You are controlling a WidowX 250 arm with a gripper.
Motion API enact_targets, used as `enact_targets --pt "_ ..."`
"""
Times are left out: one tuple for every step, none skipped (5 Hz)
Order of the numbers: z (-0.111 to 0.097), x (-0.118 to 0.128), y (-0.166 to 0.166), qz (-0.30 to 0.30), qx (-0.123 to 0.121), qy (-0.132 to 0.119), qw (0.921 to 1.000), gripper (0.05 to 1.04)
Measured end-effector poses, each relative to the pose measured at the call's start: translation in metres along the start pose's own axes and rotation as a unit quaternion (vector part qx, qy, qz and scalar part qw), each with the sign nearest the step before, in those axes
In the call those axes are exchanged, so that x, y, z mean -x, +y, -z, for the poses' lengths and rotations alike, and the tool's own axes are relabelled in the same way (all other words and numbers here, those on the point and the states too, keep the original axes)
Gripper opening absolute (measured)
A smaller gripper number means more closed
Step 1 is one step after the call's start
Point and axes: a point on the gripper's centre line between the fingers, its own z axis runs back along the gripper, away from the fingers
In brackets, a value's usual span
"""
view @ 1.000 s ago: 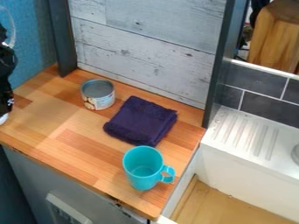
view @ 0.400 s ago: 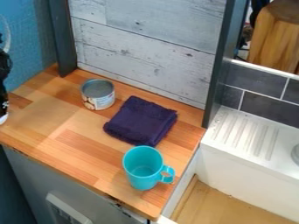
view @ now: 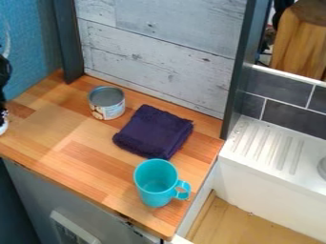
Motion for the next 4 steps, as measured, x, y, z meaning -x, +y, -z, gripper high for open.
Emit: enact_targets --pt "0.001 0.002 0.001 -0.001 0.003 0.001 1.0 0.265" --pt "0.0 0.001 -0.001 -0.002 0.008 -0.001 1.0 0.24" --pt "-0.018 0.003 -0.009 -0.007 0.019 -0.019 0.9996 0.24" --pt "-0.074 -0.006 -0.038 0.018 -0.001 -0.094 0.9954 0.24"
